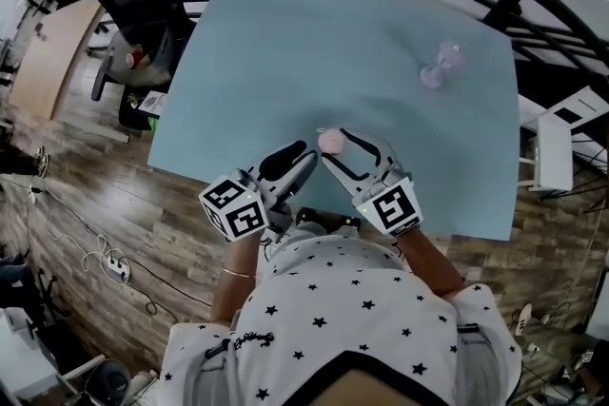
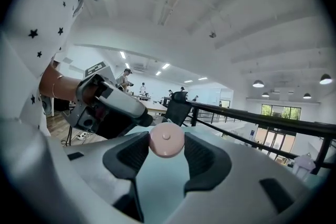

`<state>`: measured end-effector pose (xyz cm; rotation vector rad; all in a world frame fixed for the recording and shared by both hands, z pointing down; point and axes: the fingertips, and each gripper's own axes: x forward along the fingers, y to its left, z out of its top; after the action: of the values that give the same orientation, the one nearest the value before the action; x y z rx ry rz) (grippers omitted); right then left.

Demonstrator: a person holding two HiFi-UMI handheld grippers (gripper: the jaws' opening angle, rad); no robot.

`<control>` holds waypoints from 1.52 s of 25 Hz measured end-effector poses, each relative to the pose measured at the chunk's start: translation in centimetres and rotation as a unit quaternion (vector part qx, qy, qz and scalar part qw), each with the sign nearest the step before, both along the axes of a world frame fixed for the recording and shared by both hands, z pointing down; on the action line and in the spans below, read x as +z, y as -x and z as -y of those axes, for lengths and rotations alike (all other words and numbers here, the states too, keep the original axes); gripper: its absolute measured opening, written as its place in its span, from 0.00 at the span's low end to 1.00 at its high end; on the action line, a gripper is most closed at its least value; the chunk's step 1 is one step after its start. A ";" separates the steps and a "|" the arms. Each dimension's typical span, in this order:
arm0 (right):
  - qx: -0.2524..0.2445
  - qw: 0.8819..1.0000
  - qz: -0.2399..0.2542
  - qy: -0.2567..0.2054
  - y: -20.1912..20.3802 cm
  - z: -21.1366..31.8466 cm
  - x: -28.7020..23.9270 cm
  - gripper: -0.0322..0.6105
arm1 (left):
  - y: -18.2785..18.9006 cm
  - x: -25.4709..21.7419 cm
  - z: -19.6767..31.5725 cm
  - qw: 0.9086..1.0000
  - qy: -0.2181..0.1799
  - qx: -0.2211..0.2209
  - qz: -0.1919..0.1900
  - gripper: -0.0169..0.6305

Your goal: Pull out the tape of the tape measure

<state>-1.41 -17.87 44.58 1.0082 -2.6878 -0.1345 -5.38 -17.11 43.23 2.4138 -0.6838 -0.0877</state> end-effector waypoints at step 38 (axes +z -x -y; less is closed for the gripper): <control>-0.012 0.998 0.062 0.003 0.5 -1.4 -2.4 0.30 | 0.9 0.2 -0.4 0.982 -0.107 -0.016 0.157 0.15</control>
<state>-1.90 -16.43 42.15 1.0152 -2.8110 -0.0708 -6.28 -16.68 43.40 2.6532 -0.8951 0.2222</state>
